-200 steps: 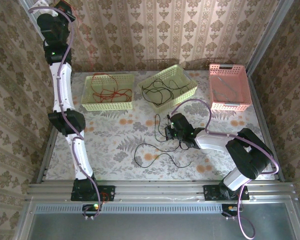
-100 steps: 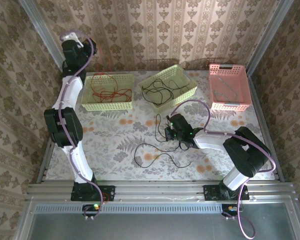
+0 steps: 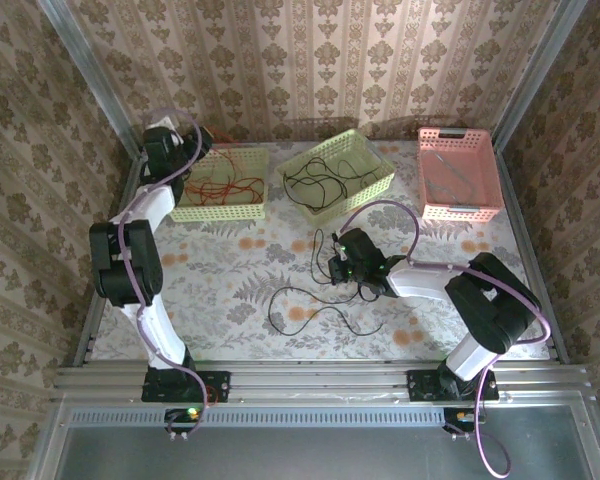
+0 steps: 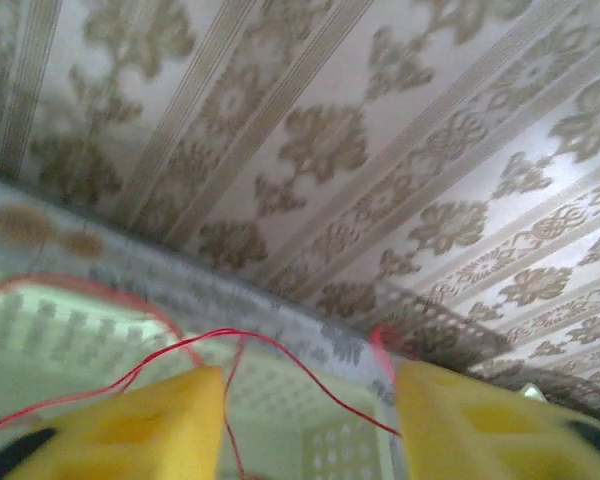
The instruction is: Untangle the cables
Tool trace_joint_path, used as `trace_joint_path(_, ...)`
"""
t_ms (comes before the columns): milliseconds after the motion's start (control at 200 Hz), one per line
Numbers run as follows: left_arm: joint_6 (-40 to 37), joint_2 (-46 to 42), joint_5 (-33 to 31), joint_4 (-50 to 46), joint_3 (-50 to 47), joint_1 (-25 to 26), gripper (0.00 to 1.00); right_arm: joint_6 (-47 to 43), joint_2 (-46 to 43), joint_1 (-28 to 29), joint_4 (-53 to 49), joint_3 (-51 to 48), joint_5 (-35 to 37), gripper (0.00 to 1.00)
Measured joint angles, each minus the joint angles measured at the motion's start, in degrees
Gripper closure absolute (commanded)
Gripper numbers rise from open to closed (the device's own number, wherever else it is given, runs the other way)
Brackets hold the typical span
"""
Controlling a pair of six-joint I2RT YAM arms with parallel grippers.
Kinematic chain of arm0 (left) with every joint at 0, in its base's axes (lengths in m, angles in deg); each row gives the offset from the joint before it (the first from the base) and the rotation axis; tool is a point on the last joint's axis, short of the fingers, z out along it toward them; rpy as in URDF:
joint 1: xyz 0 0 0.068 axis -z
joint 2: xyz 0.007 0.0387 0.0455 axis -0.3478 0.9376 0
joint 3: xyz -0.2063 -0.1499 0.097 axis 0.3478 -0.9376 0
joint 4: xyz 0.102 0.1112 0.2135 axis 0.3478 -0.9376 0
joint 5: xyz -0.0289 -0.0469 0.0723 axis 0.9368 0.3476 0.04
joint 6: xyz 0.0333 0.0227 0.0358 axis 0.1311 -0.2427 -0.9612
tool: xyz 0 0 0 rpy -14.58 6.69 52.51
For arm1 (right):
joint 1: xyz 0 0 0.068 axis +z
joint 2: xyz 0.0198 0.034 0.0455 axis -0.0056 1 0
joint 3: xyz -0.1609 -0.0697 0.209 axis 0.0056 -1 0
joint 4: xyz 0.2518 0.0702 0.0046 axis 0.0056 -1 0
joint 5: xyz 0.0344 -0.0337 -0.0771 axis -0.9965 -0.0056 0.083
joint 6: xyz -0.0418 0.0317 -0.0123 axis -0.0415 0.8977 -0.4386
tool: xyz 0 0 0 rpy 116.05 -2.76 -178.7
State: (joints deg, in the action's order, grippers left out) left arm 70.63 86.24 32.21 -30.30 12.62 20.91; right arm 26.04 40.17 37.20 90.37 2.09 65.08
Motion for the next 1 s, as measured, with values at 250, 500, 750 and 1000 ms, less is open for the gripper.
trace_joint_path(250,-1.18,-12.87,-3.17,-7.48,-5.70,0.59,0.12,-1.05,-7.32,0.00,-4.35,0.00,-0.04,1.00)
trace_joint_path(500,-0.63,-33.94,-6.14,-10.14,-20.65,4.59,0.16,-2.73,-15.08,1.95,-11.91,2.67,0.28,1.00)
trace_joint_path(750,4.07,-50.64,-7.76,-8.50,-46.27,28.83,0.16,-5.29,-24.06,6.43,-19.30,10.86,1.14,1.00)
trace_joint_path(1000,7.61,-57.83,-12.94,-7.89,-59.28,36.48,0.16,-6.08,-26.01,6.45,-23.15,14.53,2.47,1.00)
